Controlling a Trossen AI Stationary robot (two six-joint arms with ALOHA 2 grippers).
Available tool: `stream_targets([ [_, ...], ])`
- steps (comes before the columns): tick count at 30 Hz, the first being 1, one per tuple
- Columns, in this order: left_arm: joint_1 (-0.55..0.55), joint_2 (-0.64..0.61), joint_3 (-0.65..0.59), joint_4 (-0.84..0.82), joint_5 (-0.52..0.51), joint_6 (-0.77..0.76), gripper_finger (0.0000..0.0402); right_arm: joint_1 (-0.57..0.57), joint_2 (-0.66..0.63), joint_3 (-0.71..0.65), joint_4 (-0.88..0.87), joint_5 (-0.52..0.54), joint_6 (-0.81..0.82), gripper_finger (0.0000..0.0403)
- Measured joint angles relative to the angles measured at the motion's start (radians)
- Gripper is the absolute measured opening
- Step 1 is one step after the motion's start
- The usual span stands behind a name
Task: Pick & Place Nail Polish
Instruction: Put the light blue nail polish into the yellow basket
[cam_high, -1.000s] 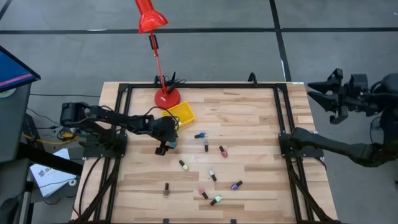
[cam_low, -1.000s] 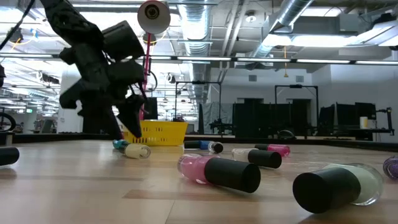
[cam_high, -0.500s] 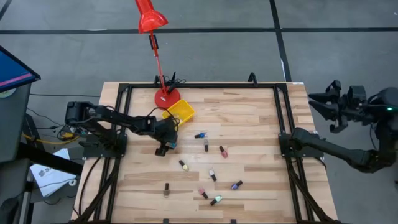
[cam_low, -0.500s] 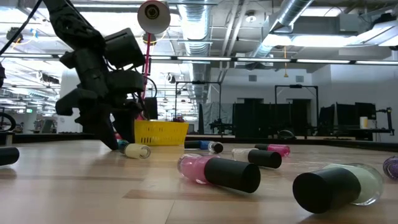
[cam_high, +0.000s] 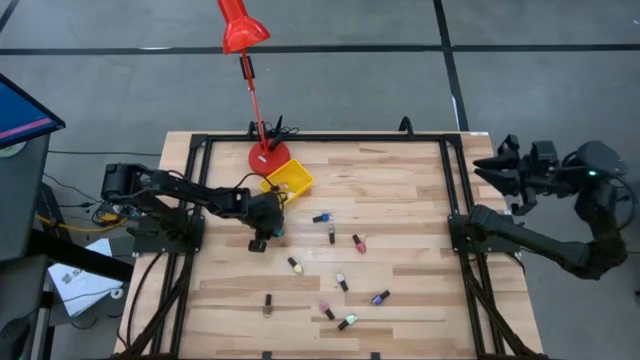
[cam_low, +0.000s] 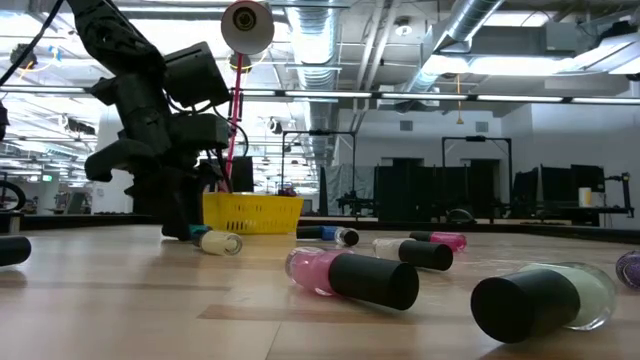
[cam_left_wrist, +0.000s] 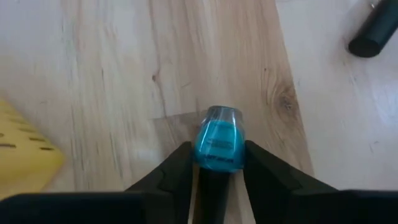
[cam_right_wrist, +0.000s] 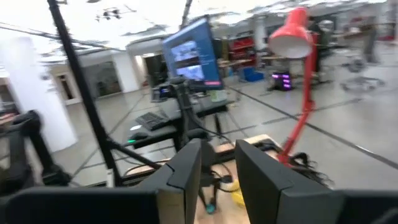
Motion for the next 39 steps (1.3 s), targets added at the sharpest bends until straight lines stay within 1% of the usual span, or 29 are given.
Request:
stream_targets([
  [4, -0.017, -0.011, -0.001, 0.002, -0.014, -0.065, 0.0107, 0.001, 0.0, -0.141, 0.178, -0.093, 0.038, 0.0064],
  [8, -0.053, -0.054, -0.009, -0.032, -0.039, -0.087, 0.0107, 0.028, 0.0, -0.345, 0.414, -0.159, 0.111, 0.0027],
  [11, -0.07, -0.11, -0.006, -0.016, -0.042, -0.128, 0.0107, 0.079, 0.001, -0.511, 0.627, -0.164, 0.167, 0.0004],
  [14, -0.076, -0.167, -0.006, -0.024, -0.04, -0.181, 0.0107, 0.139, 0.0, -0.66, 0.845, -0.131, 0.234, 0.0008],
  [17, -0.079, -0.241, -0.005, -0.02, -0.057, -0.223, 0.0107, 0.192, 0.0, -0.773, 0.973, -0.081, 0.287, 0.0003],
  [20, -0.08, -0.325, -0.005, -0.018, -0.097, -0.259, 0.0107, 0.245, 0.0, -0.846, 1.008, -0.021, 0.321, 0.0003],
  [23, -0.08, -0.418, -0.003, -0.011, -0.165, -0.271, 0.0107, 0.297, 0.001, -0.891, 1.009, 0.045, 0.327, 0.0002],
  [27, -0.068, -0.527, -0.002, 0.015, -0.308, -0.272, 0.0107, 0.358, 0.002, -0.909, 1.009, 0.119, 0.326, 0.0002],
  [30, -0.025, -0.564, -0.001, 0.04, -0.41, -0.256, 0.0107, 0.394, 0.004, -0.909, 1.007, 0.165, 0.302, 0.0001],
  [32, 0.022, -0.562, -0.001, 0.044, -0.425, -0.251, 0.0107, 0.411, 0.01, -0.909, 1.006, 0.198, 0.287, 0.0001],
  [34, 0.076, -0.534, 0.0, 0.06, -0.423, -0.256, 0.0107, 0.421, 0.015, -0.909, 1.0, 0.224, 0.282, 0.0001],
  [39, 0.194, -0.408, 0.0, 0.082, -0.323, -0.284, 0.0107, 0.428, 0.016, -0.909, 0.998, 0.241, 0.282, 0.0001],
])
